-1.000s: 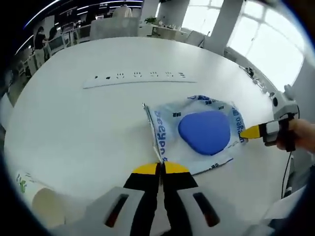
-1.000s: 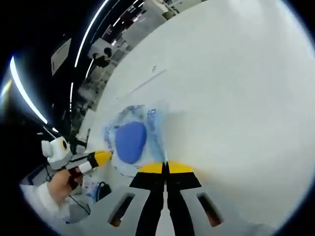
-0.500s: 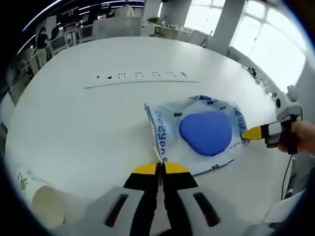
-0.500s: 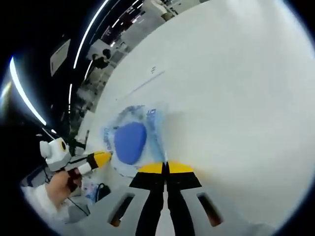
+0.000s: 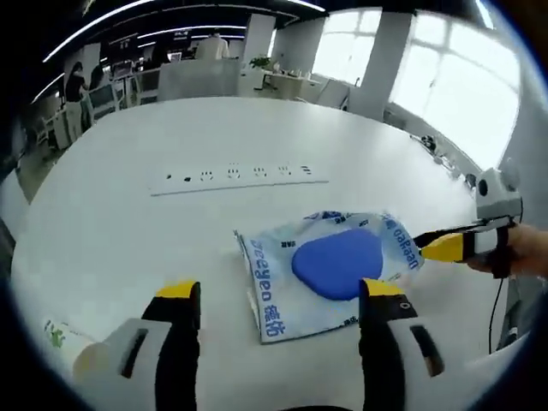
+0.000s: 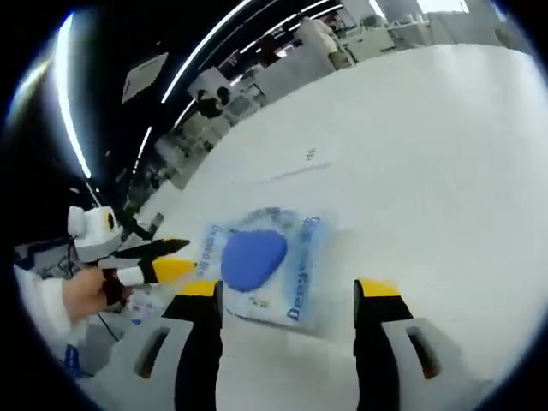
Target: Arrange the tabletop items into an orderly group along one side of the table until the central work area is clear of visible clutter.
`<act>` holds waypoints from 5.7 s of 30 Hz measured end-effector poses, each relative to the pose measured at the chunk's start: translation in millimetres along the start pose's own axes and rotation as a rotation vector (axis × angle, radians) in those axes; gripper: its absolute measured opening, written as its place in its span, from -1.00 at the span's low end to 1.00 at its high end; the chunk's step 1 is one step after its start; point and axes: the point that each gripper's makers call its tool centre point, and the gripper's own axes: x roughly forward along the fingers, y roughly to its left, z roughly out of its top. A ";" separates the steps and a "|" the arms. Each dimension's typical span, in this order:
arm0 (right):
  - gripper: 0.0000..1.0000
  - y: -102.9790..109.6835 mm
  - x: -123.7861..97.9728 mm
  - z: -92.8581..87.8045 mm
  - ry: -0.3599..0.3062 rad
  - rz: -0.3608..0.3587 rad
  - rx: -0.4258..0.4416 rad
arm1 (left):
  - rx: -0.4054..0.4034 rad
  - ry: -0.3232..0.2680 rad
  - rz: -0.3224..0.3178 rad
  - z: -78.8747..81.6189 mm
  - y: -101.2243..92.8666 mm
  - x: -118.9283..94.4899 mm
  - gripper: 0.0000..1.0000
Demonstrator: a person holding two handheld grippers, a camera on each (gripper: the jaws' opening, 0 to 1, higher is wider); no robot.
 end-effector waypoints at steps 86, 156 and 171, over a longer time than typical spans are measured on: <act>0.26 50.2 -100.6 -85.2 -0.037 0.044 0.157 | 0.067 0.247 0.083 -129.8 17.8 -81.8 -0.34; -0.75 102.1 -110.9 -70.7 -0.180 0.388 0.488 | -0.277 -0.085 -0.482 -9.7 -168.8 -141.3 -1.00; -0.84 105.5 -130.4 -76.8 -0.040 0.303 0.530 | -0.178 -0.075 -0.388 -30.4 -162.9 -128.9 -0.94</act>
